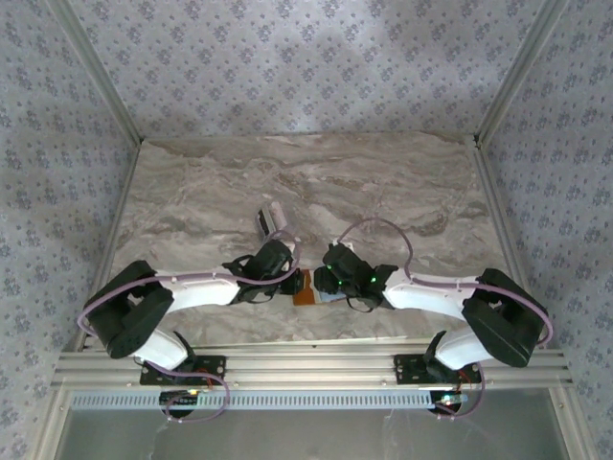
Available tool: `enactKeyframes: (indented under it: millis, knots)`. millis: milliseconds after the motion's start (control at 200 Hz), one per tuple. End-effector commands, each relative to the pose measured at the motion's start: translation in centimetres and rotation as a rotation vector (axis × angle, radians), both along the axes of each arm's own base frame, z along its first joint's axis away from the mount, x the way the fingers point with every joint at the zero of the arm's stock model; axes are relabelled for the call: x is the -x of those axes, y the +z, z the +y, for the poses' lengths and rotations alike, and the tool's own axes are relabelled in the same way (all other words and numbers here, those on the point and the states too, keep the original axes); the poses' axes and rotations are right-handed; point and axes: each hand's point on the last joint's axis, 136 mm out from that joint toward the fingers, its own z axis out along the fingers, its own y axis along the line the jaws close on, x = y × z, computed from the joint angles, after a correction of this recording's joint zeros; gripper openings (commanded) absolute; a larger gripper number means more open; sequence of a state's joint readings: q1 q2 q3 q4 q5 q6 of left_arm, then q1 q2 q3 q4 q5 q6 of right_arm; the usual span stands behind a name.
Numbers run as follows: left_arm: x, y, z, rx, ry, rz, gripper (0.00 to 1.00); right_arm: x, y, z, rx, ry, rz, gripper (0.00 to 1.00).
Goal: Put the credit cards into the card holder
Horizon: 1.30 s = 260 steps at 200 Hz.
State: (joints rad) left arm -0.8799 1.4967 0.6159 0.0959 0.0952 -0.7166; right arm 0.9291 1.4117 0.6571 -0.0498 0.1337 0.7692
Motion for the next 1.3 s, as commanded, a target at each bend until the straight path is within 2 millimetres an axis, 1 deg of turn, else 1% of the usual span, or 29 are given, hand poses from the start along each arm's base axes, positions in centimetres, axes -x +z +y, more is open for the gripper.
enactKeyframes:
  millis: [0, 100, 180, 395, 525, 705, 820, 899, 999, 1114, 1194, 1294]
  knots:
    - [-0.1, -1.3, 0.9, -0.059, -0.002, -0.013, 0.13, -0.8, 0.4, -1.2, 0.13, 0.012, -0.033, 0.51]
    - [-0.1, -2.1, 1.2, -0.074, -0.001, -0.003, 0.13, -1.2, 0.6, -1.1, 0.17, 0.032, -0.045, 0.54]
    - [-0.1, -2.5, 1.4, -0.073, 0.003, 0.002, 0.13, -1.5, 0.3, -1.0, 0.205, 0.044, -0.045, 0.54]
    - [-0.1, -2.8, 1.7, -0.07, 0.007, 0.007, 0.13, -1.8, -1.8, -0.6, 0.293, 0.08, -0.019, 0.53]
    - [-0.2, -2.9, 1.9, -0.065, 0.013, 0.011, 0.13, -1.7, -3.4, -1.1, 0.336, 0.069, -0.005, 0.52]
    - [-0.2, -2.9, 2.5, -0.062, 0.025, 0.013, 0.13, -1.4, -4.8, -2.2, 0.396, 0.048, 0.0, 0.52]
    - [-0.4, -2.7, 3.0, -0.05, 0.042, 0.011, 0.13, -1.1, -5.9, -2.3, 0.393, 0.036, 0.02, 0.53]
    - [-0.5, -2.7, 3.0, -0.047, 0.041, 0.011, 0.13, -0.8, -6.4, -2.0, 0.385, 0.047, 0.027, 0.49]
    - [-0.5, -2.9, 2.9, -0.047, 0.039, 0.016, 0.13, -0.3, -6.7, -1.6, 0.376, 0.06, 0.027, 0.4]
    - [-0.7, -3.7, 3.0, -0.058, 0.042, 0.029, 0.13, -0.2, -6.3, -1.2, 0.356, 0.066, 0.013, 0.26]
    - [-0.6, -4.3, 2.9, -0.06, 0.039, 0.041, 0.13, -0.2, -5.8, -0.9, 0.344, 0.073, 0.007, 0.22]
    - [-0.4, -5.1, 2.9, -0.057, 0.038, 0.055, 0.12, -0.1, -5.1, -0.5, 0.332, 0.082, -0.001, 0.12]
